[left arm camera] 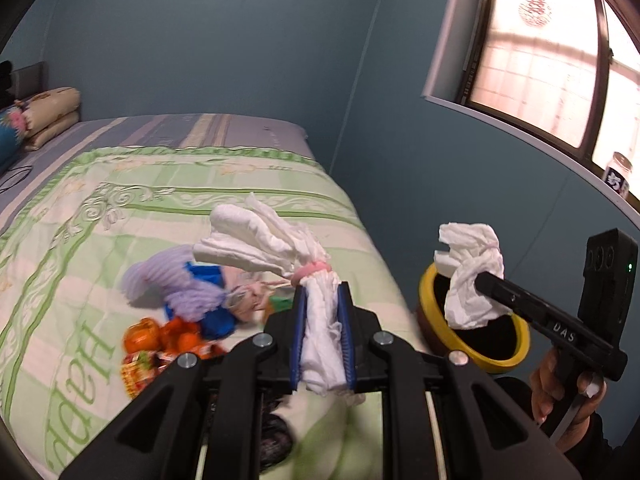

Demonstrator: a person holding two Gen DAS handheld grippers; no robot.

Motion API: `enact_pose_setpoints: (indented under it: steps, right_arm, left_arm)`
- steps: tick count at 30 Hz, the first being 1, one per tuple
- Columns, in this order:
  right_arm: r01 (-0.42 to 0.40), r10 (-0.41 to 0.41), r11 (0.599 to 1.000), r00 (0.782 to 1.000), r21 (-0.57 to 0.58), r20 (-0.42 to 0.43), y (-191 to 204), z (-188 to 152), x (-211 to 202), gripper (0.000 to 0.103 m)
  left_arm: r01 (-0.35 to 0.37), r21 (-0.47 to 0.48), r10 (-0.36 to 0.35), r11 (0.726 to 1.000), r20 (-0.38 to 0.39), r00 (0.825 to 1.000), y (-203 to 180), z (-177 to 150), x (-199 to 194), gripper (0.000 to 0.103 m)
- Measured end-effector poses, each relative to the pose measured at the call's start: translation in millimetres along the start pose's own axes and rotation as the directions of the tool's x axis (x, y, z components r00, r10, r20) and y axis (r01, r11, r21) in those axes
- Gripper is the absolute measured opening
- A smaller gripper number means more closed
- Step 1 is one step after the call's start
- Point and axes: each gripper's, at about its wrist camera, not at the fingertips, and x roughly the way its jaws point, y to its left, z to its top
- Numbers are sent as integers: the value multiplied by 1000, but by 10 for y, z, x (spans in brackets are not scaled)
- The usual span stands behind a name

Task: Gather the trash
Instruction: 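Carry both held tissue bundles over the yellow-rimmed bin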

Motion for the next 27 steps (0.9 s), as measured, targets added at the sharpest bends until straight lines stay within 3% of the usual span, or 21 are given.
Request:
enact_pose_setpoints:
  steps: [9, 16, 27]
  right_arm:
    - [143, -143, 990, 989, -4, 47, -432, 211, -404, 21]
    - [237, -238, 971, 971, 21, 37, -789, 241, -577, 21]
    - [311, -312, 947, 950, 79, -4, -1247, 234, -569, 22]
  left_arm:
    - [97, 73, -95, 993, -32, 995, -524, 142, 389, 15]
    - [177, 100, -172, 979, -54, 984, -859, 204, 692, 15]
    - [267, 151, -251, 952, -121, 960, -1454, 208, 1252, 15]
